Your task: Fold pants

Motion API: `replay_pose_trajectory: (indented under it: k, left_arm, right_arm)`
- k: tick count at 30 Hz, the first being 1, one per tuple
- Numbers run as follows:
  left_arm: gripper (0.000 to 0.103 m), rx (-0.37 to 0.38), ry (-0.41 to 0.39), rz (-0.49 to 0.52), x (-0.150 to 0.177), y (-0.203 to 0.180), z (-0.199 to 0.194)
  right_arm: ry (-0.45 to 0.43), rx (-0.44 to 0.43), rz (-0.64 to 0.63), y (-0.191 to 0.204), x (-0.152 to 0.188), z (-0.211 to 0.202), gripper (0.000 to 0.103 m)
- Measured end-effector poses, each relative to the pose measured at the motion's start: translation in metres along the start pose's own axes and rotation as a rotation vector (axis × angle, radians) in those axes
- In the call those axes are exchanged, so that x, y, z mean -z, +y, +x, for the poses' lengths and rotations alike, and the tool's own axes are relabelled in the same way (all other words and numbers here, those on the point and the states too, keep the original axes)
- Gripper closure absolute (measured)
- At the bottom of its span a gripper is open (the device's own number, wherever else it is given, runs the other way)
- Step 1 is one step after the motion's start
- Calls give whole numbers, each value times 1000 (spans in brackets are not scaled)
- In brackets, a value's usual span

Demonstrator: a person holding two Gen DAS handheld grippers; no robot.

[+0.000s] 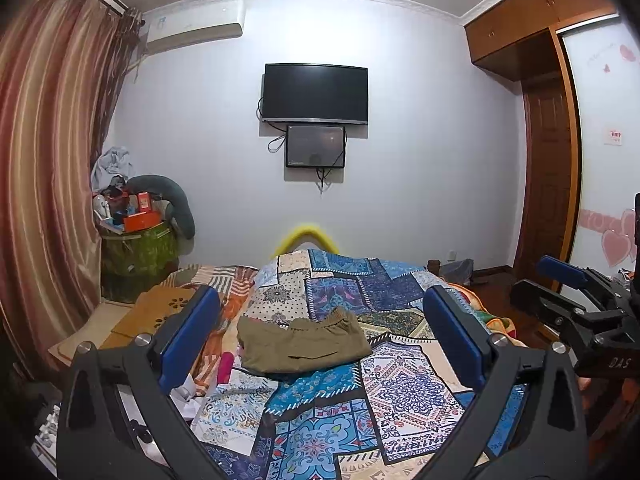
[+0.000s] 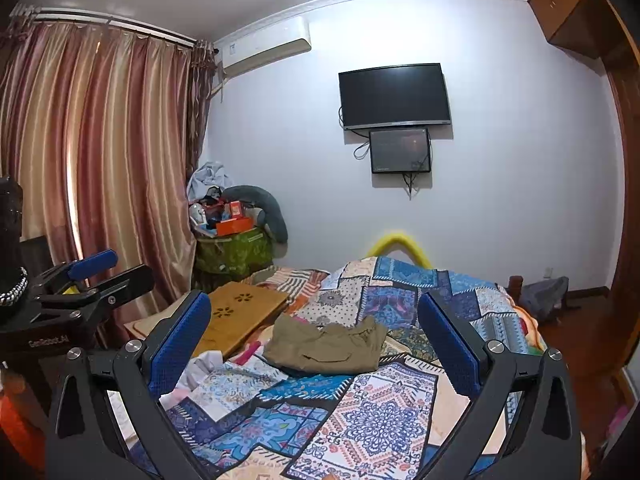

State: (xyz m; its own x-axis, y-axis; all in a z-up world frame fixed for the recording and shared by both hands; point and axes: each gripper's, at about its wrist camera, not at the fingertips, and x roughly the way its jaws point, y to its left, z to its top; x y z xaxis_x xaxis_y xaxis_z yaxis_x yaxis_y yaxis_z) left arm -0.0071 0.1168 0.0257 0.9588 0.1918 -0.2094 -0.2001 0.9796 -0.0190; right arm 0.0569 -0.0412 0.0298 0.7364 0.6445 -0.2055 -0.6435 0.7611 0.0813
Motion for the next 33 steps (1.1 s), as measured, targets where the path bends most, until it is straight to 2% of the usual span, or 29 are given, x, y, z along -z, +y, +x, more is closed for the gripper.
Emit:
replay_pose_trajectory:
  k: [33]
  left_arm:
    - [0, 24, 10, 34, 3, -11, -1]
  right_arm:
    - [12, 12, 27, -8, 2, -2, 0]
